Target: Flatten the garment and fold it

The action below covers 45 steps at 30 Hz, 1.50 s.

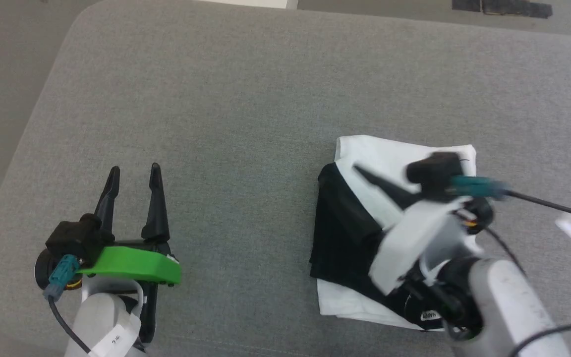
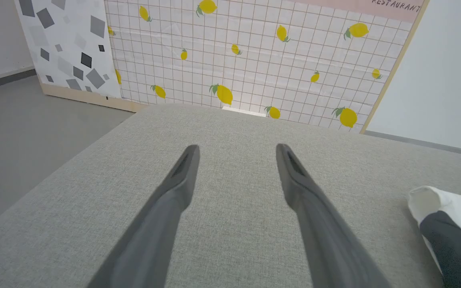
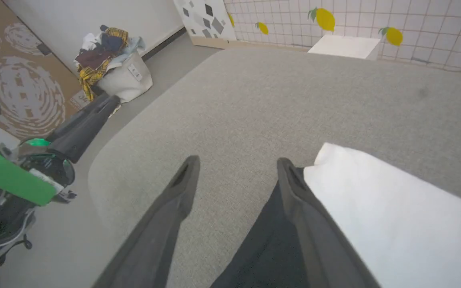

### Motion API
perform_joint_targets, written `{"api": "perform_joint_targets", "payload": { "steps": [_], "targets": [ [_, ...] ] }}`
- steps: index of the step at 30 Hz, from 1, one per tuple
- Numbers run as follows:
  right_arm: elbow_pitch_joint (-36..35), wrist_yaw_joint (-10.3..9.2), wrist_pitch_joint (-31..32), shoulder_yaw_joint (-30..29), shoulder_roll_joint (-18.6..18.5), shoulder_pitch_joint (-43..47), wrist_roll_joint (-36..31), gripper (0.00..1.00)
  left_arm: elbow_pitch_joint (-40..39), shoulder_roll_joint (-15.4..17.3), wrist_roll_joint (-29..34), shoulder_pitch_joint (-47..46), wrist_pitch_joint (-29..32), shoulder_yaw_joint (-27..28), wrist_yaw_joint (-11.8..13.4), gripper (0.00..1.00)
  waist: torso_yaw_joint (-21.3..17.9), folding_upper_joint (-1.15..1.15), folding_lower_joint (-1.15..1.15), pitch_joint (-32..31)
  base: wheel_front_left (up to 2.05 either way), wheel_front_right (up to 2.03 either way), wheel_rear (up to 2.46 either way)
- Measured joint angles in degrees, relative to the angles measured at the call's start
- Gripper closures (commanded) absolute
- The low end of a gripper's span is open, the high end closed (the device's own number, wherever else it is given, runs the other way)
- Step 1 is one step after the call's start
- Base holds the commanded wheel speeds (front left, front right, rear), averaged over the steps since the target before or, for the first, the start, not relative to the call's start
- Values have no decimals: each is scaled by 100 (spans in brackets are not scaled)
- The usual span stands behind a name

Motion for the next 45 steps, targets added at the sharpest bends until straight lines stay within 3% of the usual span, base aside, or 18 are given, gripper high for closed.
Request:
{"api": "perform_joint_targets", "payload": {
  "steps": [5, 10, 16, 31, 32, 34, 35, 40, 45],
  "targets": [
    [-431, 0, -1703, -987, 8, 246, 215, 0, -13, -1, 8, 9, 0, -3, 0, 0, -122, 0, 0, -125, 0, 0, 0],
    [-46, 0, -2520, -2035, 1, 740, 219, 0, -12, -2, 8, 49, 0, -1, -1, 0, -239, 0, 0, -270, 0, 0, 0],
    [1011, -1, -2426, -2554, -15, 1051, 371, 0, -25, -4, 14, 84, 0, -9, -1, 0, -330, 0, 0, -350, 0, 0, 0],
    [2740, 0, -1089, -2138, -33, 504, 488, 0, -23, -5, 15, 92, 0, -97, -1, 0, -169, 0, 0, -242, 0, 0, 0],
    [2761, 0, -980, -2106, -49, 450, 502, 22, -23, -5, 15, 92, 0, -102, -1, 0, -155, 0, 0, -238, 0, 0, 0],
    [2763, 0, -872, -2068, -53, 397, 512, 85, -23, -5, 15, 92, 0, -98, -1, 0, -139, 0, 0, -231, 0, 0, 0],
    [2757, 0, -825, -2054, -52, 386, 501, 100, -23, -5, 15, 92, 0, -91, -1, 0, -140, 0, 0, -230, 0, 0, 0],
    [2554, 0, -616, -2030, -16, 372, 71, 100, -68, -5, 26, 92, 0, 12, 0, 0, -242, 0, 0, -220, 0, 0, 0],
    [1962, 0, -209, -1853, 2, 157, -1223, 100, -204, -5, 192, 91, 0, 105, 0, 0, -512, 0, 0, -181, 0, 0, 0]
  ]
}}
